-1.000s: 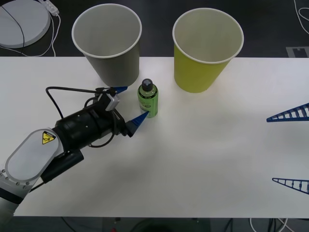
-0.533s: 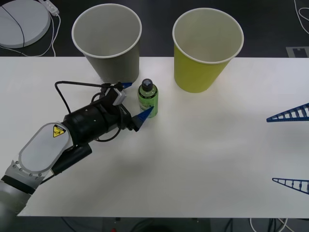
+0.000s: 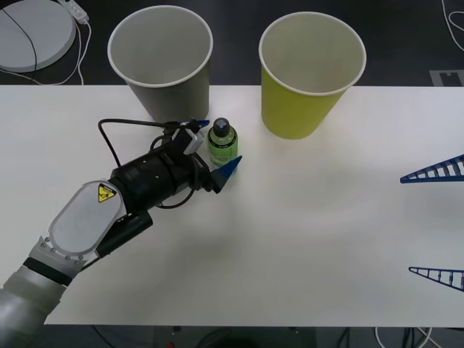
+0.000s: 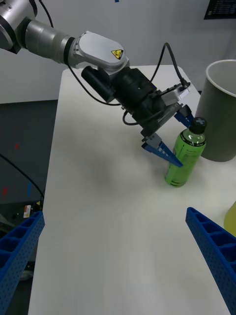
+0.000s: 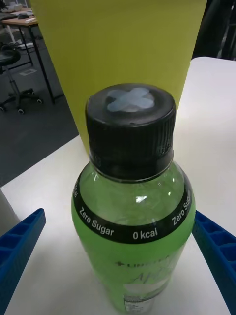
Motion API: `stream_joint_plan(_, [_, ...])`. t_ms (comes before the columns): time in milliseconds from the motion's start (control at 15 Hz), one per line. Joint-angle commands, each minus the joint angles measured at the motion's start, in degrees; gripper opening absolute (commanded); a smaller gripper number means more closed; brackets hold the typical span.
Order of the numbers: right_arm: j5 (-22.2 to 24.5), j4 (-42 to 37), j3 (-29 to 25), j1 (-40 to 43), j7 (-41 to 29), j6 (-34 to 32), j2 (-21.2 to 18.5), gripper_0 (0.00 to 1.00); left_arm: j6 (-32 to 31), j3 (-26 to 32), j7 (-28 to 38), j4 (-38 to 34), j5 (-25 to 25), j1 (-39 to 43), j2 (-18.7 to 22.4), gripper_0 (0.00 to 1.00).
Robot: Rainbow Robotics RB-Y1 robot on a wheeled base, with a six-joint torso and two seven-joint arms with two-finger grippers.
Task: Put the can into the green bin and the plastic bottle into the gray bin
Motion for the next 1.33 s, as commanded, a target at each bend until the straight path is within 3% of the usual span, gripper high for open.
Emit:
stream_joint_plan(67, [0.00, 0.00, 0.00, 0.00, 0.00, 0.00, 0.00, 1.00, -0.02, -0.07, 0.45, 0.02, -1.41, 0.00, -1.09, 1.00])
stream_joint_plan(1333, [0.00, 0.00, 0.00, 0.00, 0.00, 0.00, 0.00, 1.00, -0.02, -0.51, 2.38, -0.07, -5.10, -0.96, -2.67, 1.00])
